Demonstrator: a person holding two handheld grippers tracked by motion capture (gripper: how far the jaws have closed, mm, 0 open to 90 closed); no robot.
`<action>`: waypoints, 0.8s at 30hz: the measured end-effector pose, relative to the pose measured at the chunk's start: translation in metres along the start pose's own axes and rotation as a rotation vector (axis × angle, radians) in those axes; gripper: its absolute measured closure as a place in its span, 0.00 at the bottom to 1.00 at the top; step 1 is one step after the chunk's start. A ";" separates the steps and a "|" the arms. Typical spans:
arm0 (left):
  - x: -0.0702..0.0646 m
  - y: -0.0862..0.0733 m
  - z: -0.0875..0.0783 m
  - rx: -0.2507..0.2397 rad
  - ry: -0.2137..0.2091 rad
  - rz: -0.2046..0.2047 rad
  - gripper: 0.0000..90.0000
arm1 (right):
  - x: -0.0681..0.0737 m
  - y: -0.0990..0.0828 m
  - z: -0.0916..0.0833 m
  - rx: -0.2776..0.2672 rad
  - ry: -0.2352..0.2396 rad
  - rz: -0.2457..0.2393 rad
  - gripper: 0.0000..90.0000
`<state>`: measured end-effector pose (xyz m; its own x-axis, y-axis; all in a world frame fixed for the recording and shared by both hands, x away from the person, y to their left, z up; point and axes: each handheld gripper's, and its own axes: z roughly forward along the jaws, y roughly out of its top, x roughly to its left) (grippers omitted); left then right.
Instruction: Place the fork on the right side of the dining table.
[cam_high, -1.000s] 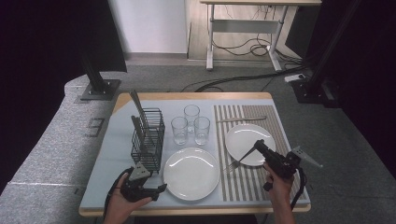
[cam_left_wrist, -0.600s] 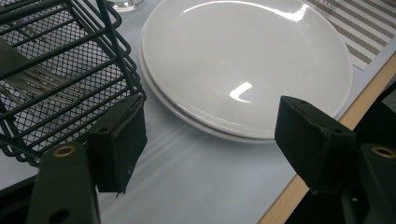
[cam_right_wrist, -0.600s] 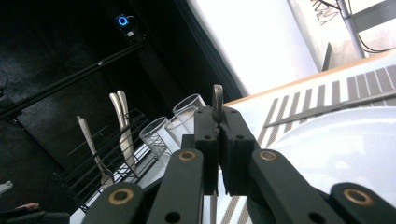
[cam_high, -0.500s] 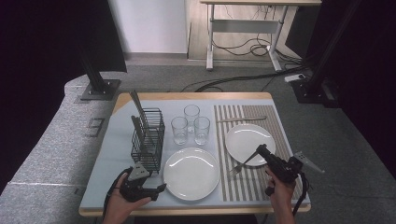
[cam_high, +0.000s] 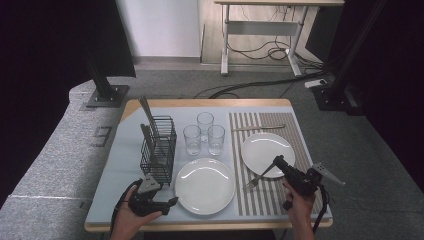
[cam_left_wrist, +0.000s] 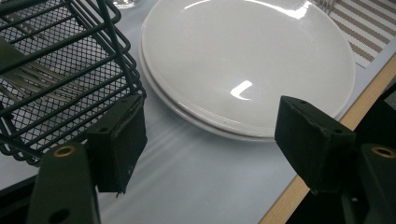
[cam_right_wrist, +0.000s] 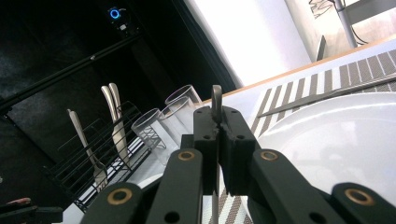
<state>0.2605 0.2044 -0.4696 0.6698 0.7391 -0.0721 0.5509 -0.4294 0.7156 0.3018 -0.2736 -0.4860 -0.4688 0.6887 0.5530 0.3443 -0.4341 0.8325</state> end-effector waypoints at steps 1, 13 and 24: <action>0.000 0.000 0.000 0.000 0.000 0.000 0.28 | 0.000 0.000 0.001 0.000 0.004 -0.001 0.95; 0.000 0.000 0.001 0.001 0.000 0.000 0.28 | -0.004 -0.001 0.001 0.008 0.010 0.004 0.91; 0.000 -0.001 0.003 0.009 -0.004 0.005 0.28 | -0.009 0.001 -0.002 0.007 0.003 0.008 0.79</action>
<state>0.2616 0.2029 -0.4725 0.6747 0.7346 -0.0715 0.5518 -0.4378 0.7098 0.3048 -0.2809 -0.4901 -0.4685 0.6837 0.5595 0.3536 -0.4353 0.8279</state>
